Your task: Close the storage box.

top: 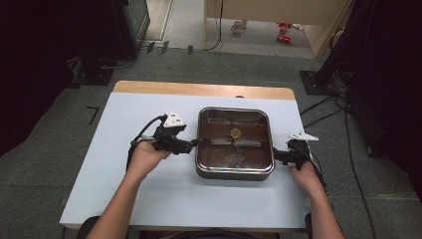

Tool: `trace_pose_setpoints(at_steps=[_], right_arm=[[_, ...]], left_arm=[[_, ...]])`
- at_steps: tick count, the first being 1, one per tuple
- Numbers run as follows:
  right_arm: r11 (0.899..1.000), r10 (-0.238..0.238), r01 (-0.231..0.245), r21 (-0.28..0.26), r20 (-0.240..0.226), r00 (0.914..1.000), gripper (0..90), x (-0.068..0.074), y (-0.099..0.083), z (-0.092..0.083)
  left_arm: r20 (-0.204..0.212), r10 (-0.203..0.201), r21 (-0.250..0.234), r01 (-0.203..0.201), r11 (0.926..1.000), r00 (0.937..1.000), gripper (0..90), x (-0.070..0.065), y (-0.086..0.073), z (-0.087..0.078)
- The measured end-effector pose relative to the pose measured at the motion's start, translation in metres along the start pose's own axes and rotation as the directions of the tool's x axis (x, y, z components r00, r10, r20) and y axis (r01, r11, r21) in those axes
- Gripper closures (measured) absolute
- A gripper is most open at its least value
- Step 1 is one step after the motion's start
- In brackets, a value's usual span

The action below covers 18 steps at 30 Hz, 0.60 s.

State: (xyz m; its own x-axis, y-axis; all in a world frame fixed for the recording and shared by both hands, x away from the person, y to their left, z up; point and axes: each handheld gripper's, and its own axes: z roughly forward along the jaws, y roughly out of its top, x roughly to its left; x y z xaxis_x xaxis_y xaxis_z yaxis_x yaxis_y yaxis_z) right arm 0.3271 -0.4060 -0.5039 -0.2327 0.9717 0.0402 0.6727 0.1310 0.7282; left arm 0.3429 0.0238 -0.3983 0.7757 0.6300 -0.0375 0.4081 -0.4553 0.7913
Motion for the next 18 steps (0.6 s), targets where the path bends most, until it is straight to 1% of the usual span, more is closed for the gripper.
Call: trace_pose_setpoints(at_steps=[5,9,12,16,18], right_arm=[[1.000,0.000,0.000,0.000,0.000,1.0000,14.3,0.000,0.000,0.000],[1.000,0.000,0.000,0.000,0.000,1.0000,14.2,0.000,0.000,0.000],[1.000,0.000,0.000,0.000,0.000,1.0000,14.2,0.000,0.000,0.000],[1.000,0.000,0.000,0.000,0.000,1.0000,14.2,0.000,0.000,0.000],[1.000,0.000,0.000,0.000,0.000,1.0000,14.2,0.000,0.000,0.000]], left_arm=[[-0.009,-0.012,0.002,0.012,0.9999,0.9999,26.7,0.001,-0.006,-0.006],[-0.014,-0.009,-0.003,0.009,1.0000,0.9999,26.5,0.001,-0.011,-0.009],[-0.019,-0.011,-0.011,0.011,0.9999,0.9998,26.4,0.001,-0.015,-0.010],[-0.020,-0.006,-0.004,0.006,1.0000,0.9998,26.3,0.001,-0.019,-0.008],[-0.019,-0.015,-0.008,0.015,0.9999,0.9997,26.1,0.001,-0.023,-0.006]])
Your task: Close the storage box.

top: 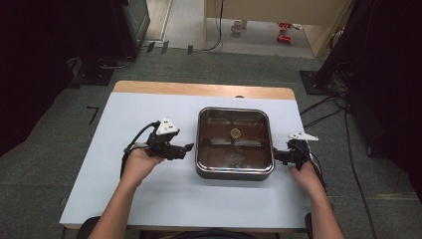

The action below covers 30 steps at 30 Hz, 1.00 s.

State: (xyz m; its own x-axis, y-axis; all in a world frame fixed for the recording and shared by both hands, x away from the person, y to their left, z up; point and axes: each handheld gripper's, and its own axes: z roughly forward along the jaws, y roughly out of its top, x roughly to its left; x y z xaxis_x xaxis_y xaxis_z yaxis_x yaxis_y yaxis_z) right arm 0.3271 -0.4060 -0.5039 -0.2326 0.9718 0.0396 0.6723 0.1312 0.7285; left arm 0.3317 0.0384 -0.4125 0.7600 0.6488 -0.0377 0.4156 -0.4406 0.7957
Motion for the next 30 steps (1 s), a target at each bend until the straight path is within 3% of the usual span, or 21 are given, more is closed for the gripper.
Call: trace_pose_setpoints(at_steps=[8,12,19,25,30], right_arm=[[1.000,0.000,0.000,0.000,0.000,1.0000,14.2,0.000,0.000,0.000],[1.000,0.000,0.000,0.000,0.000,1.0000,14.3,0.000,0.000,0.000],[1.000,0.001,-0.001,0.000,0.000,1.0000,14.2,0.000,0.000,0.000],[1.000,0.001,-0.001,0.000,0.000,1.0000,14.2,0.000,0.000,0.000],[1.000,0.001,-0.001,0.000,0.000,1.0000,14.2,0.000,0.000,0.000]], left_arm=[[0.000,0.010,0.012,-0.010,0.9999,0.9999,26.0,0.004,-0.016,0.006],[-0.011,-0.021,0.020,0.021,0.9996,0.9997,25.9,0.012,-0.027,0.008],[-0.011,-0.035,0.056,0.035,0.9978,0.9993,24.1,0.021,-0.044,0.015],[-0.022,-0.040,0.113,0.042,0.9927,0.9990,24.2,0.018,-0.057,0.023],[0.007,-0.035,0.151,0.034,0.9880,0.9994,24.3,0.010,-0.065,0.025]])
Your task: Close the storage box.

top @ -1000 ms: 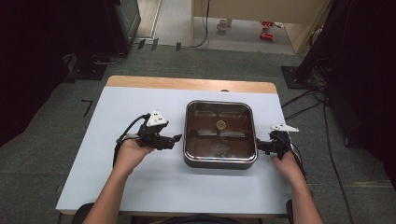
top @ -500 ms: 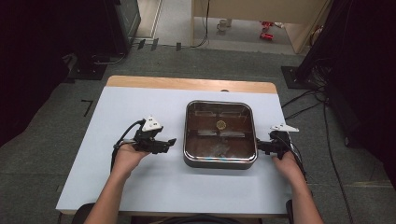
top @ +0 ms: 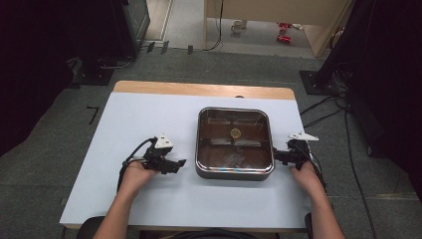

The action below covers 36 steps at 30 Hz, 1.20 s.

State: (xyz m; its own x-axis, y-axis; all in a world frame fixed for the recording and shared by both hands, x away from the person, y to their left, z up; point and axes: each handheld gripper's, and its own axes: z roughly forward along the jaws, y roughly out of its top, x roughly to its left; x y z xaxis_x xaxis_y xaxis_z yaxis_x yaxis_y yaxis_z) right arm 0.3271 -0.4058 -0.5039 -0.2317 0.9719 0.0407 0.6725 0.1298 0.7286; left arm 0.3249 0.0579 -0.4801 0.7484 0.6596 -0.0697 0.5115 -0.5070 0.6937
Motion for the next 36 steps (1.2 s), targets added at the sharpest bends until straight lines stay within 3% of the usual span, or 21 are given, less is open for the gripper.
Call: trace_pose_setpoints(at_steps=[6,8,11,12,19,36], right_arm=[[1.000,0.000,0.000,0.000,0.000,1.0000,14.3,0.000,0.000,0.000],[1.000,0.000,0.000,0.000,0.000,1.0000,14.2,0.000,0.000,0.000],[1.000,0.000,0.000,0.000,0.000,1.0000,14.2,0.000,0.000,0.000],[1.000,0.000,0.000,0.000,0.000,1.0000,14.2,0.000,0.000,0.000],[1.000,0.000,0.000,0.000,0.000,1.0000,14.2,0.000,0.000,0.000],[1.000,0.000,0.000,0.000,0.000,1.0000,14.2,0.000,0.000,0.000]], left_arm=[[0.005,-0.015,0.038,0.015,0.9992,0.9999,23.3,-0.006,-0.006,0.005],[-0.019,0.005,0.031,-0.005,0.9995,0.9998,22.8,-0.011,-0.007,0.006],[-0.038,-0.008,0.009,0.009,0.9999,0.9992,20.1,-0.016,-0.010,0.008],[-0.053,0.023,0.003,-0.023,0.9997,0.9983,19.9,-0.018,-0.012,0.009],[-0.053,0.032,-0.047,-0.035,0.9983,0.9981,16.0,-0.019,-0.019,0.010],[-0.059,0.037,-0.048,-0.040,0.9981,0.9976,16.0,-0.020,-0.019,0.010]])
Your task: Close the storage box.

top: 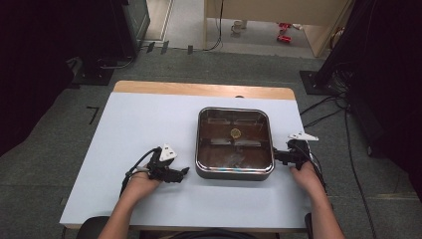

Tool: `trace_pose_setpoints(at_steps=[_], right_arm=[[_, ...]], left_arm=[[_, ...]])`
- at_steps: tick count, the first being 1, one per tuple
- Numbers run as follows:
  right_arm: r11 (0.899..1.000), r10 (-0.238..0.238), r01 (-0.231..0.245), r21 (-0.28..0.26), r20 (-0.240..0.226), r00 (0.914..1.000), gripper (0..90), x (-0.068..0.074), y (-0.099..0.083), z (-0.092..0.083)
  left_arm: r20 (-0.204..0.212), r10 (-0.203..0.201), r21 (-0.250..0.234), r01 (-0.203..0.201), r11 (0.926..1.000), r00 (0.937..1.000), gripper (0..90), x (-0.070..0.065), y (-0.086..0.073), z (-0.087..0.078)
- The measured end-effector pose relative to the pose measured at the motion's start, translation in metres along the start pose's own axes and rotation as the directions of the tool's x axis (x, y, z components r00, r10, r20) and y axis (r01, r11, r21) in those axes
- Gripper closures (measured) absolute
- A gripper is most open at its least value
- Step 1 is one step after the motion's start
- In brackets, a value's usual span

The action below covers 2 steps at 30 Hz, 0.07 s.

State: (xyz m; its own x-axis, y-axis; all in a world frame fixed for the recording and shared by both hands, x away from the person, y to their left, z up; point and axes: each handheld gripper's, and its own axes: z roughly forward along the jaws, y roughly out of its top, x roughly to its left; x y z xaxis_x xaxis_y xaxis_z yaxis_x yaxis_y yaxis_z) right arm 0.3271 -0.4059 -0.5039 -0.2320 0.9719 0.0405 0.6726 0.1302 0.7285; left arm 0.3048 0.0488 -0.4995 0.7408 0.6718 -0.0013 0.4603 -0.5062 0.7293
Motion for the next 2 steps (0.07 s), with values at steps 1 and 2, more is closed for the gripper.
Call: trace_pose_setpoints(at_steps=[1,2], right_arm=[[1.000,0.000,0.000,0.000,0.000,1.0000,14.2,0.0000,0.0000,0.0000],[1.000,0.000,0.000,0.000,0.000,1.0000,14.2,0.0000,0.0000,0.0000]], left_arm=[[0.000,0.000,0.000,0.000,1.0000,1.0000,16.0,0.0000,0.0000,0.0000],[0.000,0.000,0.000,0.000,1.0000,1.0000,16.0,0.0000,0.0000,0.0000]])
